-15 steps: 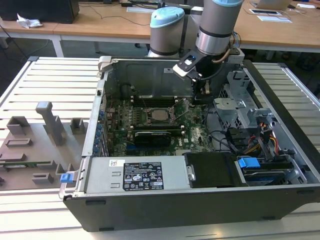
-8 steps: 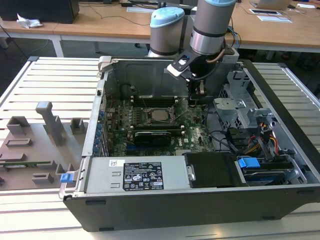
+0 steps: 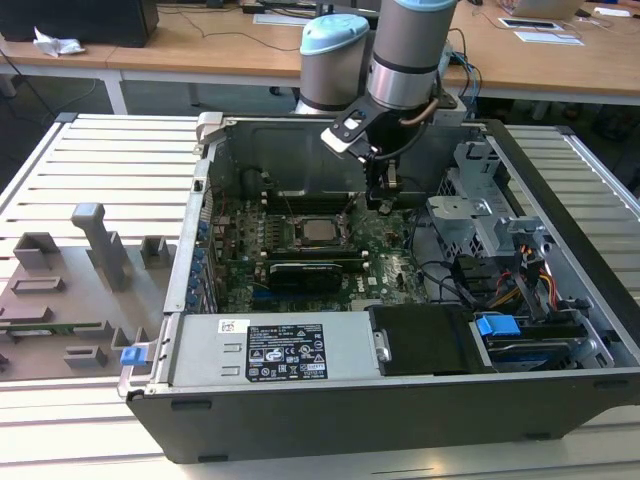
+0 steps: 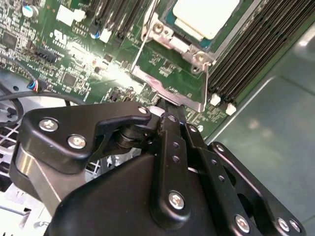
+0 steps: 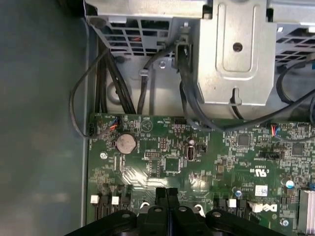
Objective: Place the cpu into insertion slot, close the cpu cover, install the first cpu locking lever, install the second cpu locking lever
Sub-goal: 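Close the cpu cover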
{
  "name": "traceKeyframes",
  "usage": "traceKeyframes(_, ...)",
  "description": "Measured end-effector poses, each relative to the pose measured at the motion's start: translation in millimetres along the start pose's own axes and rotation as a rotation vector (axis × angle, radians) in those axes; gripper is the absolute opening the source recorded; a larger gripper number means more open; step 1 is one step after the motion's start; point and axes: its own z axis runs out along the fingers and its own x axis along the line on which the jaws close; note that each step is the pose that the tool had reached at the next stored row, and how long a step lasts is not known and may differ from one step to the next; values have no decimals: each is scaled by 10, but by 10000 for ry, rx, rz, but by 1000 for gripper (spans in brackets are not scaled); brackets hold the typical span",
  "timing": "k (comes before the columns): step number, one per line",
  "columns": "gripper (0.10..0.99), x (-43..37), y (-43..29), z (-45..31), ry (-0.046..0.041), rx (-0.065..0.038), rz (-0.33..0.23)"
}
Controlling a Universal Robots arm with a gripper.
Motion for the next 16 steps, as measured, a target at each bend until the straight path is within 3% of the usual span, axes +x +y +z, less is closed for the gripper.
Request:
traceKeyframes(5, 106, 4, -117, 1, 1, 0, 0)
traceKeyframes(16, 106, 9, -232, 2, 0, 0, -1)
